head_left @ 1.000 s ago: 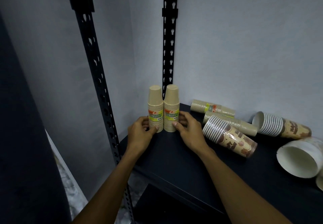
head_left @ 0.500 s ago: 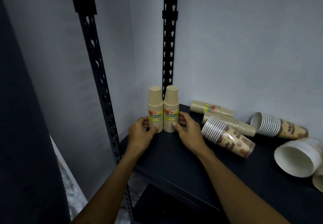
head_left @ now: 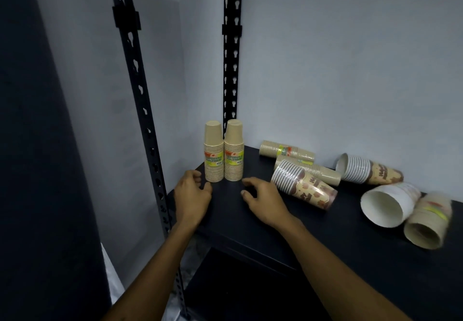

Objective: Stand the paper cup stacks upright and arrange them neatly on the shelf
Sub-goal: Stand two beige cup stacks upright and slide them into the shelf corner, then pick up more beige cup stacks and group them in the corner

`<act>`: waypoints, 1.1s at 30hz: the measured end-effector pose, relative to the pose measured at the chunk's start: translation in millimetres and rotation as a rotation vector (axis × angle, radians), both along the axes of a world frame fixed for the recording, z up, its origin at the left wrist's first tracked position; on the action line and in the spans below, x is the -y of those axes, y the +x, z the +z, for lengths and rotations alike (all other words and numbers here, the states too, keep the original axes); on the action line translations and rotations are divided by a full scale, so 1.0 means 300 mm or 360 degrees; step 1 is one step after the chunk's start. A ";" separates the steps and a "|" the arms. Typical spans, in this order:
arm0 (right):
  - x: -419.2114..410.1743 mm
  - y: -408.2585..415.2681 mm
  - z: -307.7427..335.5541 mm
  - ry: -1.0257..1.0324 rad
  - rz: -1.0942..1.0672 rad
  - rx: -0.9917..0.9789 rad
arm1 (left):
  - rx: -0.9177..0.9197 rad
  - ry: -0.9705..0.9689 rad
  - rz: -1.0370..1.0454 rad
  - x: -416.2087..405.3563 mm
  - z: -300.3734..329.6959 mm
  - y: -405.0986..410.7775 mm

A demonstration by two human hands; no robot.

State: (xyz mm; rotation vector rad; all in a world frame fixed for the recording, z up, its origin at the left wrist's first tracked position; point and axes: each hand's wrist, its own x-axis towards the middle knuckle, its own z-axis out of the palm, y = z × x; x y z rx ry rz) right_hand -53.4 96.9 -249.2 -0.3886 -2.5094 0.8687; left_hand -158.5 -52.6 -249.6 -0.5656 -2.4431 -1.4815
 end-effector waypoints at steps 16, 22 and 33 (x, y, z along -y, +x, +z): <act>-0.135 0.580 0.003 0.0422 -0.0173 0.0124 | -0.0635 -0.0202 -0.0884 -0.335 0.182 0.218; -0.212 0.798 0.037 0.0484 -0.0940 -0.0376 | -0.0689 -0.0478 -0.1032 -0.546 0.229 0.239; -0.492 0.863 0.148 -0.0668 -0.1526 0.0240 | -0.0125 -0.1273 -0.0968 -0.732 0.254 0.227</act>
